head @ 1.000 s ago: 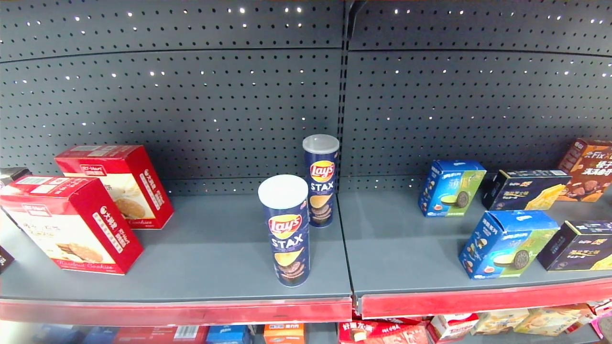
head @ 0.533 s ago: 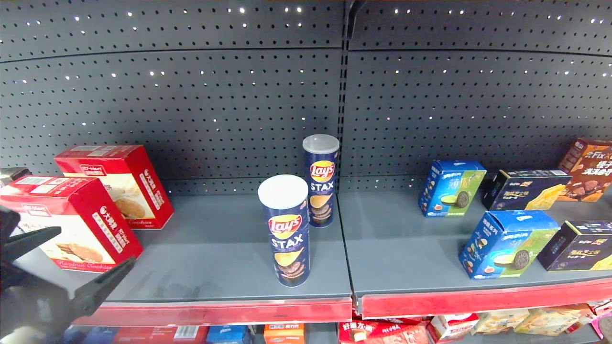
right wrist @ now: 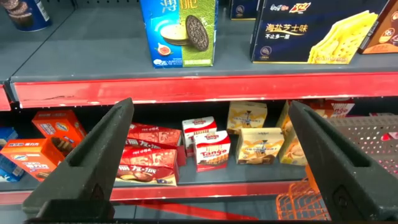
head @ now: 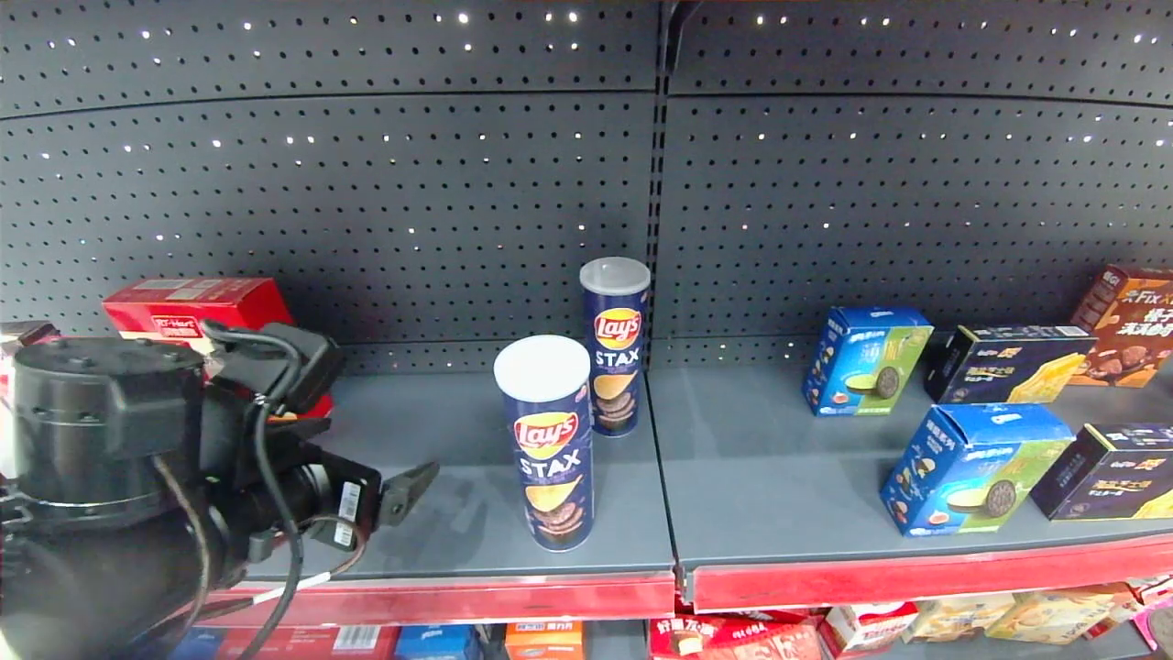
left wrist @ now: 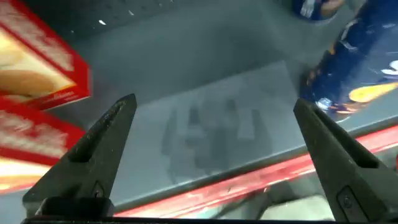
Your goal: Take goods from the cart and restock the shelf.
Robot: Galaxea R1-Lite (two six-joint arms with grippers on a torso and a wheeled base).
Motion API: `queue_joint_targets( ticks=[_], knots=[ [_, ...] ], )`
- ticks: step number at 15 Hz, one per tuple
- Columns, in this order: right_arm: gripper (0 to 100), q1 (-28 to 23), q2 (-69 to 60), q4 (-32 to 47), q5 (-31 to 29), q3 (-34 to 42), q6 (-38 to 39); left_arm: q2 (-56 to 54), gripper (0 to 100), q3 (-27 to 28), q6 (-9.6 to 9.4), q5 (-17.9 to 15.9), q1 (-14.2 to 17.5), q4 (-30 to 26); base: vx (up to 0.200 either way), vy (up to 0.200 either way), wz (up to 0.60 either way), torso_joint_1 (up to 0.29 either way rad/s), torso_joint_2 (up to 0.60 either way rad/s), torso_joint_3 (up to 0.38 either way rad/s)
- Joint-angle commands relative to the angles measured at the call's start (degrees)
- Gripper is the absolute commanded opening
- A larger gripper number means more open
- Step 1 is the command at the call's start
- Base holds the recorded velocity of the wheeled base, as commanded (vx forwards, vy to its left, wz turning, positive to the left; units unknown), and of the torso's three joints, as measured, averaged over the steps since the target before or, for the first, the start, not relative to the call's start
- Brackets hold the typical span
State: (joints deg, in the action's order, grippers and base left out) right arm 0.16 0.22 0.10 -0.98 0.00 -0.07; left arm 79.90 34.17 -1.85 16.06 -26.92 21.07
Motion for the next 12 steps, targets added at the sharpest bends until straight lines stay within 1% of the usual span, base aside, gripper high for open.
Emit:
queue_joint_targets(
  ticks=[1, 6, 10, 12],
  knots=[
    [100, 0.02, 0.22, -0.01, 0.01, 0.0, -0.01, 7.47, 100, 2.39, 0.18, 2.49, -2.0, 0.12, 0.0, 0.0, 0.0, 0.0, 0.0, 0.0],
    [100, 0.02, 0.22, -0.01, 0.01, 0.0, -0.01, 9.84, 100, 2.13, 0.27, 4.07, -2.0, 0.12, 0.0, 0.0, 0.0, 0.0, 0.0, 0.0],
    [100, 0.02, 0.22, -0.01, 0.01, 0.0, -0.01, 13.62, 100, 3.8, 0.27, 4.16, -2.44, 1.96, 0.0, 0.0, 0.0, 0.0, 0.0, 0.0],
    [100, 0.02, 0.22, -0.01, 0.01, 0.0, -0.01, 16.26, 100, 6.0, 0.45, 4.25, -2.53, 3.19, 0.0, 0.0, 0.0, 0.0, 0.0, 0.0]
  ],
)
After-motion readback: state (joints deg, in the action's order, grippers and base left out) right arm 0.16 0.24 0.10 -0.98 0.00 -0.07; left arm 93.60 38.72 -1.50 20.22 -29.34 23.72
